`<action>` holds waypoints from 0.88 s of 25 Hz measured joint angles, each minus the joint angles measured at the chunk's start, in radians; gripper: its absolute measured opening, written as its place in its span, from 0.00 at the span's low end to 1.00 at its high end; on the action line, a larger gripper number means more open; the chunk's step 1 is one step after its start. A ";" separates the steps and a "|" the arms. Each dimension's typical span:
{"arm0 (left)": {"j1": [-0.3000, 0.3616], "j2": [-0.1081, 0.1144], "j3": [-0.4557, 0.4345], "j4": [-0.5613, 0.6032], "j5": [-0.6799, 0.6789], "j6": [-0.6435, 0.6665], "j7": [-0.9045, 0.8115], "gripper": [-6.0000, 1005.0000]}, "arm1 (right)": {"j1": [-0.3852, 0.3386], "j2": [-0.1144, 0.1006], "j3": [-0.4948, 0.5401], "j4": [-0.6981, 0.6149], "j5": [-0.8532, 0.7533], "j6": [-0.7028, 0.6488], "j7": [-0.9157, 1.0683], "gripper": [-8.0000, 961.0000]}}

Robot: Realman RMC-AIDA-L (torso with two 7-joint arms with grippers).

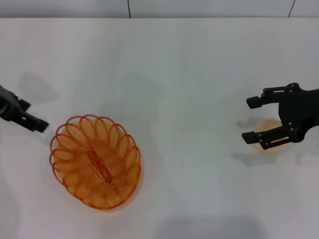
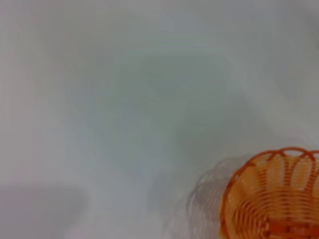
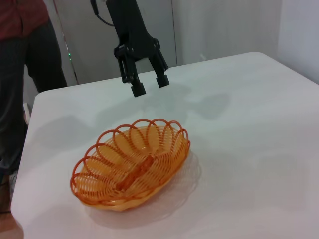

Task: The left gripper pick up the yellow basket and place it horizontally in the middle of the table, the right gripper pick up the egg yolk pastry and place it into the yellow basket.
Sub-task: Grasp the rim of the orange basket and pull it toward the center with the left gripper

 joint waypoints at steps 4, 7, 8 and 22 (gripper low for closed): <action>-0.048 -0.023 0.020 -0.062 0.077 -0.047 -0.008 0.87 | -0.001 0.000 -0.002 0.001 0.003 0.000 0.000 0.89; -0.076 -0.040 0.029 -0.101 0.109 -0.093 -0.010 0.87 | -0.003 0.000 -0.002 0.002 0.009 0.000 -0.001 0.89; -0.083 -0.047 0.035 -0.110 0.115 -0.108 -0.010 0.87 | -0.004 0.000 -0.002 0.002 0.009 0.000 -0.002 0.89; -0.118 -0.086 0.108 -0.190 0.122 -0.171 -0.011 0.87 | -0.012 0.000 -0.002 0.005 0.010 -0.004 0.001 0.89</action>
